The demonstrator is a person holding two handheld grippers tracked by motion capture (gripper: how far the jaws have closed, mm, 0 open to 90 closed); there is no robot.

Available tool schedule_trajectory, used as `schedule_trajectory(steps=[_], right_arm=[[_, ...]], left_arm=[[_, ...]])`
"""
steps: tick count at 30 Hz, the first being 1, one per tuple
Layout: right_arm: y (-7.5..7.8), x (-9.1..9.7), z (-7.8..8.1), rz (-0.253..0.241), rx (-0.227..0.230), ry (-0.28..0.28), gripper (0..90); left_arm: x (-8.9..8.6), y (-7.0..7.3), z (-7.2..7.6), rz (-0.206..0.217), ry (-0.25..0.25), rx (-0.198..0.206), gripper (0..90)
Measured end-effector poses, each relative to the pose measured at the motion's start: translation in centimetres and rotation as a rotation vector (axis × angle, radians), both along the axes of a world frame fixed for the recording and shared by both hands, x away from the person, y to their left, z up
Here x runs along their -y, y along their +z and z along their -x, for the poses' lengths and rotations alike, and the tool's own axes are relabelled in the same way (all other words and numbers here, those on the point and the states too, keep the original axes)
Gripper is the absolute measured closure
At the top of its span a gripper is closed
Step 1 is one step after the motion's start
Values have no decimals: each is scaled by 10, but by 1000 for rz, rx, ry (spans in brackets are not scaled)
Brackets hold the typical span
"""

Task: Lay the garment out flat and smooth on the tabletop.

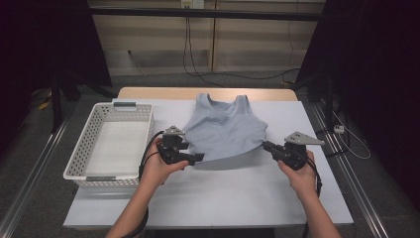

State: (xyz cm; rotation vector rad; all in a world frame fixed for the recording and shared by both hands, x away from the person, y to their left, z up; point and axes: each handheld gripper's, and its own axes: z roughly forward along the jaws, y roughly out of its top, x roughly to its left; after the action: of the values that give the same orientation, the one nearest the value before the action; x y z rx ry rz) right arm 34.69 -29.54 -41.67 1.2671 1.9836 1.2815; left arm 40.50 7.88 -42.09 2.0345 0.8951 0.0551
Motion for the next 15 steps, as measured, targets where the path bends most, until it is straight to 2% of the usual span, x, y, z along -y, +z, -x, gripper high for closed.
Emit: schedule_trajectory(steps=[8, 11, 15], right_arm=[[1, 14, 7, -7, -6, -26, 891], [-1, 15, 7, 10, -17, -29, 891], [5, 20, 9, 8, 0, -39, 891]], left_arm=[[0, -2, 0, -7, -5, 4, 234], [0, -2, -1, -5, -5, 0, 237], [-1, -1, -1, -5, -11, 2, 240]])
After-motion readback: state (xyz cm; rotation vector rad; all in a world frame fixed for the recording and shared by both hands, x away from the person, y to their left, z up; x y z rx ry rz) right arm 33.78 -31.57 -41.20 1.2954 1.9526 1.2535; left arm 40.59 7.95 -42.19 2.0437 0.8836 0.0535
